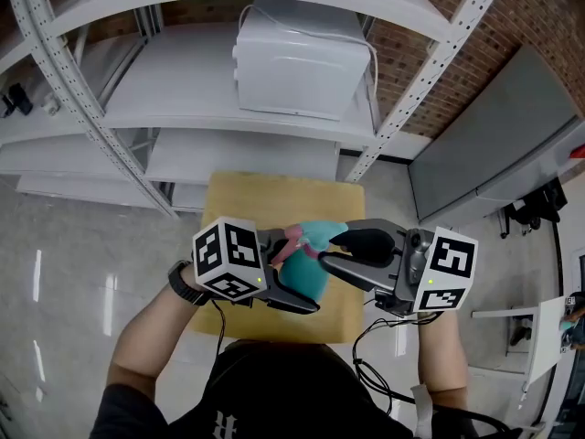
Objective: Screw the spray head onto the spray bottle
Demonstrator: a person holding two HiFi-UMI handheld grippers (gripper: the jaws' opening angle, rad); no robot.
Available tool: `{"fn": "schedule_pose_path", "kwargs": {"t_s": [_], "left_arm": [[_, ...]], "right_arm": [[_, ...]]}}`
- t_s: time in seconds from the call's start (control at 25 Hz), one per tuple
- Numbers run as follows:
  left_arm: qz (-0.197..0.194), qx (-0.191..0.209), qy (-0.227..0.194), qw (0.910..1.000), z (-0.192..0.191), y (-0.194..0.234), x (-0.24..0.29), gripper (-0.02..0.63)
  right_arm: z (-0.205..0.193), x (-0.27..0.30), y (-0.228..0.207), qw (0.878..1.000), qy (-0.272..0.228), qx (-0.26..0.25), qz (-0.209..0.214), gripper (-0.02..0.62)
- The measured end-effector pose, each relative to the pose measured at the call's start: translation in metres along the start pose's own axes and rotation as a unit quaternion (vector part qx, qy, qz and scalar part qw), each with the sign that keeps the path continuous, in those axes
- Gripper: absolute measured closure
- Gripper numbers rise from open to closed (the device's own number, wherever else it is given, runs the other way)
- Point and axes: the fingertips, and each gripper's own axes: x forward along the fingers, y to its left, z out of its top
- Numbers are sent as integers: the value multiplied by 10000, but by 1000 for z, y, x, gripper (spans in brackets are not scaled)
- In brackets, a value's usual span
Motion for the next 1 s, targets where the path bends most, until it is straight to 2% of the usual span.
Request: {"fn": "schedule_pose_path", "kwargs": {"t_s": [0.16, 0.28, 0.44, 0.56, 0.68, 0.76, 0.8, 1.0], "left_arm": [[25, -35, -137, 9999, 3, 3, -2, 204], [-31, 29, -121, 9999, 4, 2, -2, 204], [-228, 238, -38, 9994, 4, -10, -1, 204], [-433, 390, 57, 9983, 4, -21, 1, 204], [-396, 456, 146, 9981, 4, -23, 4, 204], [-120, 403, 114, 9991, 6, -15, 3, 204], [89, 354, 69, 9993, 7, -8, 1, 204], [1270, 14, -123, 9918, 2, 27, -8, 204]], "right_arm": [[0, -2, 2, 9995, -28, -144, -292, 489], [-1, -4, 5, 9995, -61, -201, -247, 489], [5, -14, 10, 9991, -294, -136, 256, 488], [12, -10, 15, 9960, -361, -213, 791, 427], [16, 4, 21, 9934, -333, -298, 1053, 416], [19, 8, 18, 9956, -404, -276, 802, 429], [20, 9, 14, 9969, -459, -255, 582, 462], [17, 19, -13, 9954, -632, -102, -710, 466]]}}
